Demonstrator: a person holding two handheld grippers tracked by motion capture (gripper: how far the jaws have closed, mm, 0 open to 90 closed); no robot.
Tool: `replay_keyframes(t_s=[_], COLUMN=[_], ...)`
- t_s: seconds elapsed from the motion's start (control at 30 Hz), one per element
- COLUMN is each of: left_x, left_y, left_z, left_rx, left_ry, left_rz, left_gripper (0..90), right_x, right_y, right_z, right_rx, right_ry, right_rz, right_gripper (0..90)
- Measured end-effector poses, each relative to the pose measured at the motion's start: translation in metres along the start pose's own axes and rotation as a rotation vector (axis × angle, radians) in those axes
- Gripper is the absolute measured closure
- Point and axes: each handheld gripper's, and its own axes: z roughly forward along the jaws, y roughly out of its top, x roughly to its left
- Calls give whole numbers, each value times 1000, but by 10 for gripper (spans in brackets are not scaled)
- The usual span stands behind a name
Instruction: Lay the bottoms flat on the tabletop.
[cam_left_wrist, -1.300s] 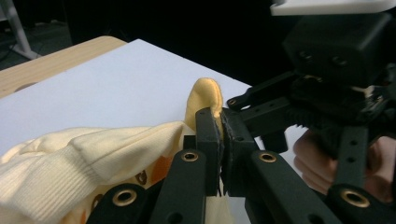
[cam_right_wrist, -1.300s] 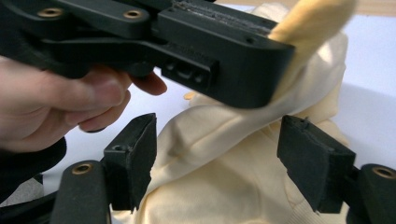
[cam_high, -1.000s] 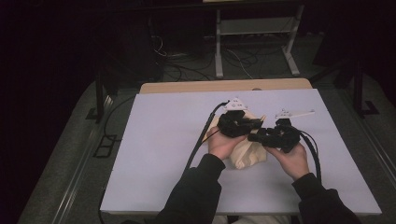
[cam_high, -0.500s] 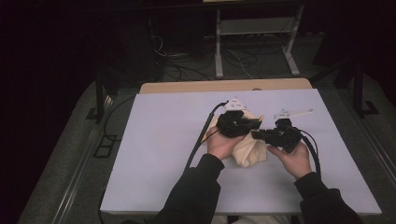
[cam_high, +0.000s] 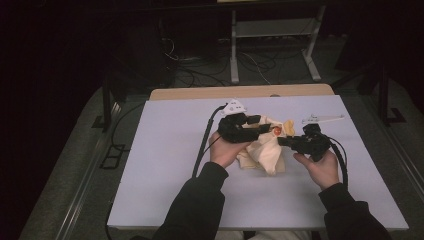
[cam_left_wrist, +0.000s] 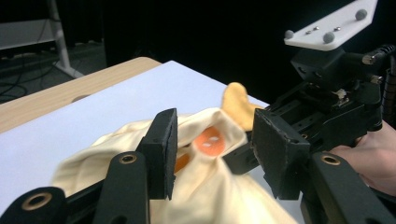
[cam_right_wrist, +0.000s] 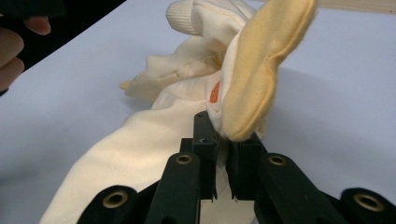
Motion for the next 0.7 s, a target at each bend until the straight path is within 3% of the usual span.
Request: replay_keyframes(t_s=[0.43, 0.7], left_x=[25, 36], left_y=[-17, -25], left_z=[-22, -29], left_rx=[21, 30], left_ry=[100, 113], left_rz=[-55, -103], left_gripper=[420, 365], right_x=[-7, -14], right_y=[-2, -3], right_z=[-2, -5], right_rx=[-3, -7], right_ry=[-7, -18], right_rz=[6, 21], right_gripper=[815, 815])
